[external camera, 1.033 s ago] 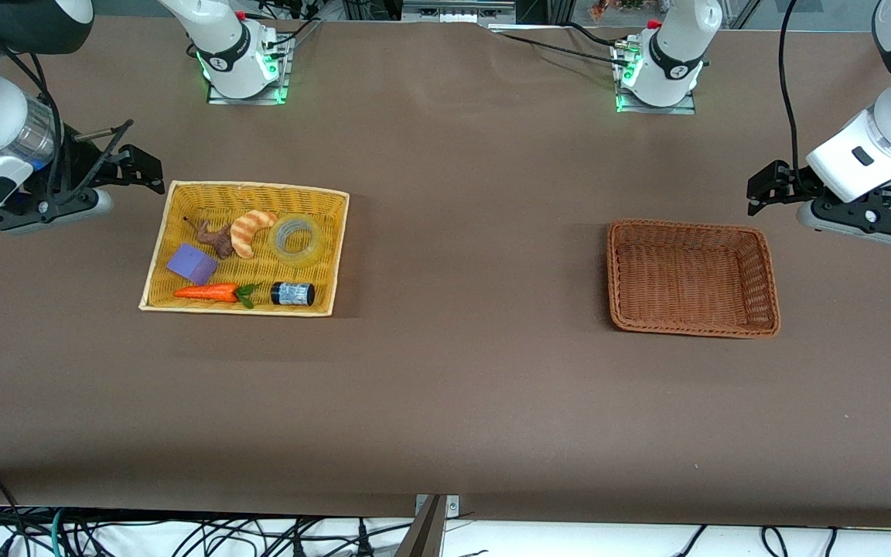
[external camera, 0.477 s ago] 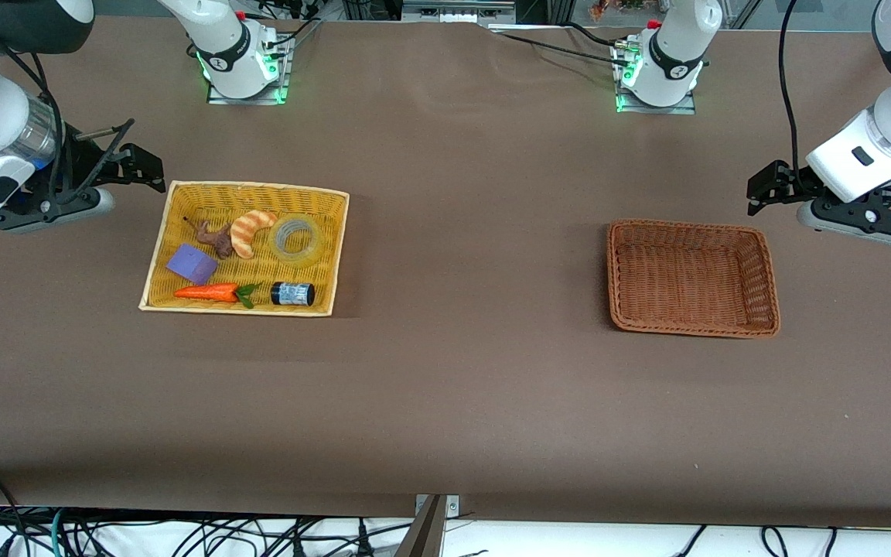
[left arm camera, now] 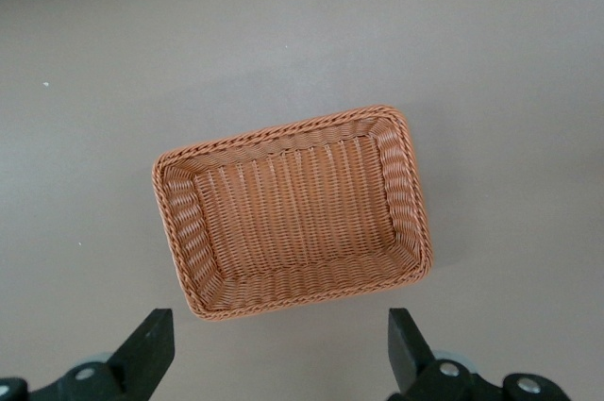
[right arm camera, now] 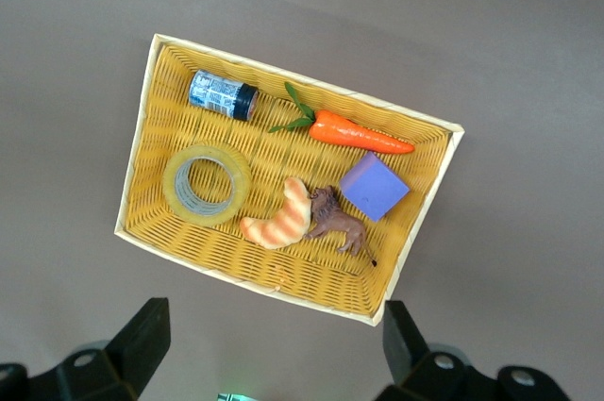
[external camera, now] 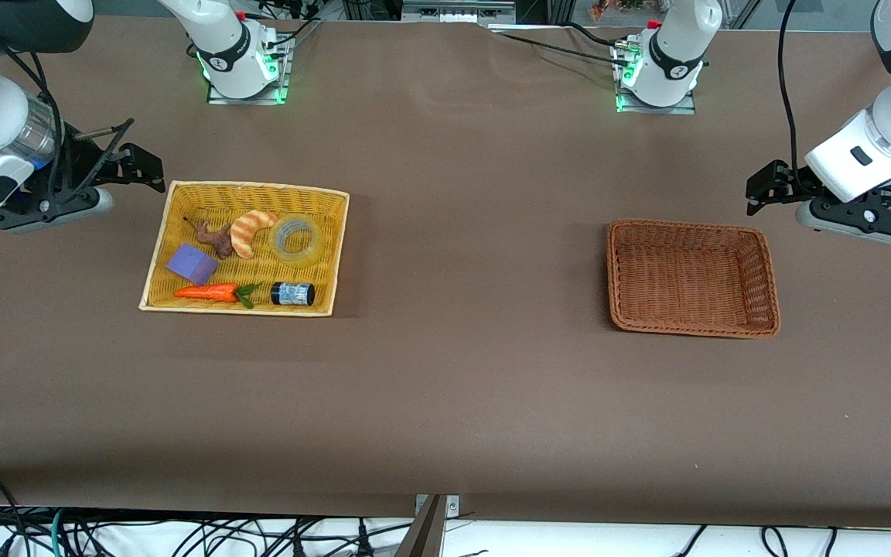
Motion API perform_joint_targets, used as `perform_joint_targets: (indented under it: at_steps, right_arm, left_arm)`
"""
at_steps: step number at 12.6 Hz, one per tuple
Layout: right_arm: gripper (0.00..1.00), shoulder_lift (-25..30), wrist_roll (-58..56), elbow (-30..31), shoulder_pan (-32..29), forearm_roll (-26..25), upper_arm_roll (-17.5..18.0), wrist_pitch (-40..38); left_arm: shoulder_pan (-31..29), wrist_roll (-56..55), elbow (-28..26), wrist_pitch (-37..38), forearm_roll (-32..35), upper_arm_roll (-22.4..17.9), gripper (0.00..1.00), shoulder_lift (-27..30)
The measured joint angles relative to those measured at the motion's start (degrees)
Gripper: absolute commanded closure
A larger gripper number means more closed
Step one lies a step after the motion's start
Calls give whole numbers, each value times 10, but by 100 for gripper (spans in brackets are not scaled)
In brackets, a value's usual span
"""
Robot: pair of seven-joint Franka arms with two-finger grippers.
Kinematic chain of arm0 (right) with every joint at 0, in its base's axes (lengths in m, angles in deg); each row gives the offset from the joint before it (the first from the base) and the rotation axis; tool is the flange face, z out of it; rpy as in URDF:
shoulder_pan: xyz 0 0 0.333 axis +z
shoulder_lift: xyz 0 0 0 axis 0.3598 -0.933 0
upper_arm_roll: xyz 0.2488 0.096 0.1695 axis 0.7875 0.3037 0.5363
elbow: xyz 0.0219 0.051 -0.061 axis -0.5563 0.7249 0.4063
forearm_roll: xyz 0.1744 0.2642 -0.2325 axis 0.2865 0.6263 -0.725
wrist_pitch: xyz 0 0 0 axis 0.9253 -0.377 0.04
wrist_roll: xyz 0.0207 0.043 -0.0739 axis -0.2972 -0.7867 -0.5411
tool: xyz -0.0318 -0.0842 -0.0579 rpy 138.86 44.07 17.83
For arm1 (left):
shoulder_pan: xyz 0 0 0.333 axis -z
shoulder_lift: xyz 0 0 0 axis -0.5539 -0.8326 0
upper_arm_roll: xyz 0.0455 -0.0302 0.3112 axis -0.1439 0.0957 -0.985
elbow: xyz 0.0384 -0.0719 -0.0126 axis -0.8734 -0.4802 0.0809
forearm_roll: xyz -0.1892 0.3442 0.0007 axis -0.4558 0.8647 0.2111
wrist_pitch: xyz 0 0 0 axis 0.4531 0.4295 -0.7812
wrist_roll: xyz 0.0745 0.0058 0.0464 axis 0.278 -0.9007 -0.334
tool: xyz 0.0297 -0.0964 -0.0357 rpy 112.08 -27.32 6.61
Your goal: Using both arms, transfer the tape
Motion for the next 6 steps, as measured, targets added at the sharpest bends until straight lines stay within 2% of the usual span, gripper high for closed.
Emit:
perform_joint_targets:
  at_steps: [6]
  right_arm:
    - [0, 0, 0, -1, 0, -5, 0, 0]
  left_arm:
    - [0, 0, 0, 0, 0, 0, 0, 0]
